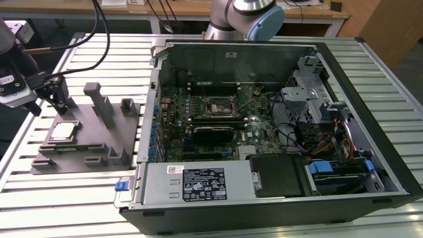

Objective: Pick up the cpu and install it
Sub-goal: 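Pick up the cpu and move it towards the insertion slot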

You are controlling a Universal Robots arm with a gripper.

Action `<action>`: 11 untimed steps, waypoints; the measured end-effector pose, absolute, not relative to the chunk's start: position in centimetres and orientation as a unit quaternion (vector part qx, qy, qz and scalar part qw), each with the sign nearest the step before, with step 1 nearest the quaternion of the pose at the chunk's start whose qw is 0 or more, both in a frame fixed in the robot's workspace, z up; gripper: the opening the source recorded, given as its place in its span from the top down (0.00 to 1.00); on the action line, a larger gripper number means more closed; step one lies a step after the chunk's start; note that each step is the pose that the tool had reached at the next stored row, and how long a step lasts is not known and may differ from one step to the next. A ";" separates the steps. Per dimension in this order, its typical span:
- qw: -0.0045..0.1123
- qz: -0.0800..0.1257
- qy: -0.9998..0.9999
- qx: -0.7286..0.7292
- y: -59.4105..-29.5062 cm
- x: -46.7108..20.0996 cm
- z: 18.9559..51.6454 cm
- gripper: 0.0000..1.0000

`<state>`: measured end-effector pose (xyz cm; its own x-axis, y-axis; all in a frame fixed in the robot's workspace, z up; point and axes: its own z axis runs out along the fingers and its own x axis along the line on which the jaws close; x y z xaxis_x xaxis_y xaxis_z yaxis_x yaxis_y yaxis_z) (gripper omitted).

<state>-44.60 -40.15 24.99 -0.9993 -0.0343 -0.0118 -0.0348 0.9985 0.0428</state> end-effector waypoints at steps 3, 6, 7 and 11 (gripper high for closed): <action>0.006 0.022 1.000 -0.017 -40.2 -44.6 24.9 0.41; 0.006 0.022 1.000 -0.017 -40.2 -44.6 24.8 0.41; 0.006 0.022 1.000 -0.017 -40.2 -44.6 24.7 0.41; 0.006 0.022 1.000 -0.017 -40.2 -44.6 24.6 0.41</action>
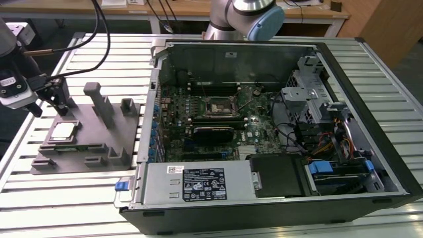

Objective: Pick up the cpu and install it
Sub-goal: 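Pick up the cpu and move it towards the insertion slot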

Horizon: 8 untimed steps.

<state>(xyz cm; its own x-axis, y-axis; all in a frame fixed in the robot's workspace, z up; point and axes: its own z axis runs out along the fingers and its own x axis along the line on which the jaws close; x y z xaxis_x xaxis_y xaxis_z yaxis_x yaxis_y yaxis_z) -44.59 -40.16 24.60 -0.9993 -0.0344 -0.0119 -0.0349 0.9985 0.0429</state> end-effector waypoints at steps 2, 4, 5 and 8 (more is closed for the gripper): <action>0.006 0.022 1.000 -0.017 -40.2 -44.6 24.5 0.41; 0.006 0.022 1.000 -0.017 -40.2 -44.6 24.5 0.41; 0.006 0.022 1.000 -0.017 -40.2 -44.6 24.4 0.41; 0.006 0.022 1.000 -0.017 -40.2 -44.6 24.2 0.41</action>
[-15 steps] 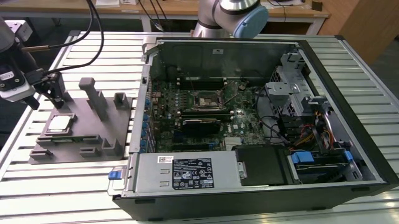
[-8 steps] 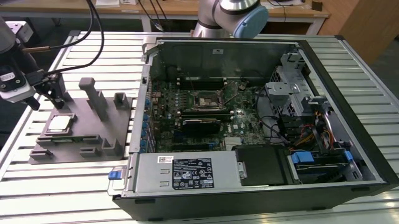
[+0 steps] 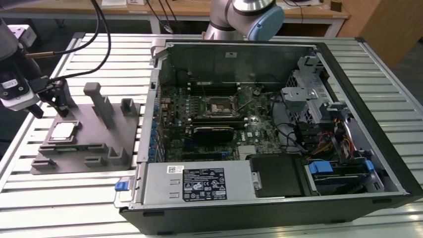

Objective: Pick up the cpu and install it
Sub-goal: 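Pick up the cpu and move it towards the insertion slot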

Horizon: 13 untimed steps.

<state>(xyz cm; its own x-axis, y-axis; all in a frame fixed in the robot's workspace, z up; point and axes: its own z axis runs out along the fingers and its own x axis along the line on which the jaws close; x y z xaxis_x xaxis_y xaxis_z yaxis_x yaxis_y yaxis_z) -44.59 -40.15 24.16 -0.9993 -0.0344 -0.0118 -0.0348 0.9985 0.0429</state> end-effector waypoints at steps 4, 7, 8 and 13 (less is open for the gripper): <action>0.006 0.022 1.000 -0.017 -40.2 -44.6 24.0 0.41; 0.006 0.021 1.000 -0.017 -40.2 -44.6 23.8 0.41; 0.006 0.021 1.000 -0.017 -40.2 -44.6 23.8 0.41; 0.005 0.021 1.000 -0.017 -40.2 -44.6 23.5 0.41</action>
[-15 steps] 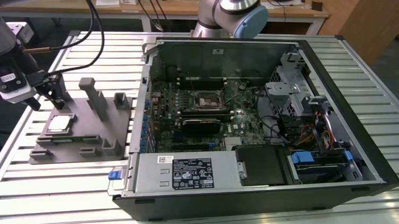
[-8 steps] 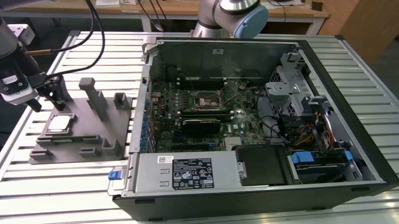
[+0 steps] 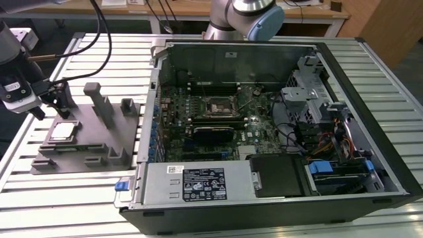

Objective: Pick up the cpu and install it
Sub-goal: 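Pick up the cpu and move it towards the insertion slot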

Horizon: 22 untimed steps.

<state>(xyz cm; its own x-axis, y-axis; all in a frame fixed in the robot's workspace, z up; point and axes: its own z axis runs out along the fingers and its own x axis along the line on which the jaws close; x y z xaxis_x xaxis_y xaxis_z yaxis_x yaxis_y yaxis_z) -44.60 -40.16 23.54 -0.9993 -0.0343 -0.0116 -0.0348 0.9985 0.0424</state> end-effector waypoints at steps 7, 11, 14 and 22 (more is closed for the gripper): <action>0.006 0.021 1.000 -0.017 -40.2 -44.6 23.4 0.41; 0.006 0.021 1.000 -0.017 -40.2 -44.6 23.3 0.41; 0.006 0.021 1.000 -0.017 -40.2 -44.6 23.0 0.41; 0.006 0.021 1.000 -0.017 -40.2 -44.6 22.5 0.41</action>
